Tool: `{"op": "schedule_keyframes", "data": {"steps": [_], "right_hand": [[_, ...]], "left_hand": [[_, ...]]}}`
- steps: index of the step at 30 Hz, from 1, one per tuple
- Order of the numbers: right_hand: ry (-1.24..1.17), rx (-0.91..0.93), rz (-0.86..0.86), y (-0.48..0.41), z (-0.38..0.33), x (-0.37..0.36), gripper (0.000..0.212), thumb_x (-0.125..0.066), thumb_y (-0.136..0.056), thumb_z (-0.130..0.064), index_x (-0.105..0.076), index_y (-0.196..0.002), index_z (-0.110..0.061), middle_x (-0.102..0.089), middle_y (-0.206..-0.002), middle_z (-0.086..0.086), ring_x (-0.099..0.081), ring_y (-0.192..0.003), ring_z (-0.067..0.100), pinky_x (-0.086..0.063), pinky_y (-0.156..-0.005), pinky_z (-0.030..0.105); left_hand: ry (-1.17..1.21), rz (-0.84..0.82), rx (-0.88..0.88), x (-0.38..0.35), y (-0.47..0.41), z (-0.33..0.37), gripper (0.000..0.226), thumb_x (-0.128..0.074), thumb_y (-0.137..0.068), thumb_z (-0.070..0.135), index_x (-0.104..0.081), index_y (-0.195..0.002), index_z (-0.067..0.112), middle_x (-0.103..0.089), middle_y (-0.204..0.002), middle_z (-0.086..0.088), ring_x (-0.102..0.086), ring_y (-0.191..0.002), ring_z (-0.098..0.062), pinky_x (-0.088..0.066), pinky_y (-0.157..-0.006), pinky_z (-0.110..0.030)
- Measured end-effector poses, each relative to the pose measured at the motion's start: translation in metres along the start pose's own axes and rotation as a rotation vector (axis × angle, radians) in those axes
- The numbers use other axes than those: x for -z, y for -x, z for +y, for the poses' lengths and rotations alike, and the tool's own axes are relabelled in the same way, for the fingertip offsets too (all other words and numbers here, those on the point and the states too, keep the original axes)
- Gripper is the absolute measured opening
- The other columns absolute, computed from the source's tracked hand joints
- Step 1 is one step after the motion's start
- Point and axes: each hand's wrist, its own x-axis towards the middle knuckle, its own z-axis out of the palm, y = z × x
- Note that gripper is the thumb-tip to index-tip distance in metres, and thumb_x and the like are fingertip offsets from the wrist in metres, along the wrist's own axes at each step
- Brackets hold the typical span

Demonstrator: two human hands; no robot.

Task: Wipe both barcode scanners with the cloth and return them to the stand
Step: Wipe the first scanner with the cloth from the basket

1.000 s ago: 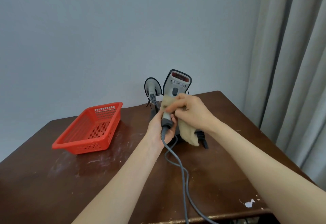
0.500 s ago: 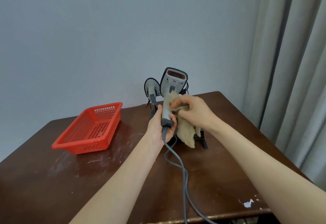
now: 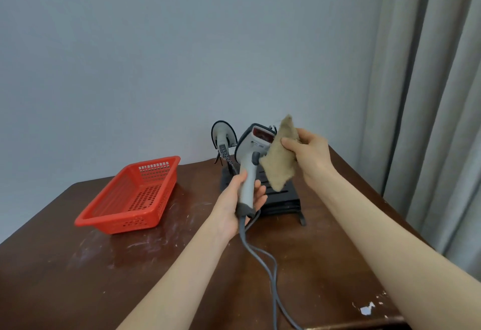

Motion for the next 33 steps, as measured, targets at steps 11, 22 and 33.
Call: {"op": "schedule_keyframes", "data": {"steps": [11,22,33], "right_hand": [[0.389,0.205,-0.003,0.004,0.007,-0.002,0.029,-0.061,-0.089,-0.017,-0.059,-0.118,-0.020,-0.063,-0.105,-0.006,-0.059,-0.100,0.012,-0.044,-0.075,0.019],[0.676,0.465,-0.043,0.008,0.000,0.001,0.019,-0.060,-0.091,-0.020,-0.071,-0.106,-0.017,-0.054,-0.097,-0.006,-0.053,-0.091,0.010,-0.039,-0.080,0.021],[0.785,0.560,-0.044,0.011,-0.004,0.000,0.020,-0.059,-0.091,-0.014,-0.073,-0.105,-0.017,-0.067,-0.099,0.002,-0.059,-0.097,0.021,-0.046,-0.083,0.033]], "left_hand": [[-0.169,-0.074,-0.007,-0.013,0.008,0.005,0.024,-0.054,-0.089,0.029,-0.060,-0.089,0.005,-0.058,-0.065,-0.003,-0.049,-0.046,-0.013,-0.046,-0.043,-0.023],[-0.086,-0.076,-0.007,-0.014,0.003,-0.004,0.048,-0.052,-0.085,0.059,-0.059,-0.092,0.012,-0.055,-0.059,0.001,-0.046,-0.040,-0.009,-0.044,-0.040,-0.019],[-0.167,-0.004,-0.094,-0.025,0.002,-0.014,0.051,-0.051,-0.086,0.060,-0.057,-0.089,0.009,-0.052,-0.054,-0.001,-0.042,-0.037,-0.010,-0.039,-0.037,-0.020]]}}
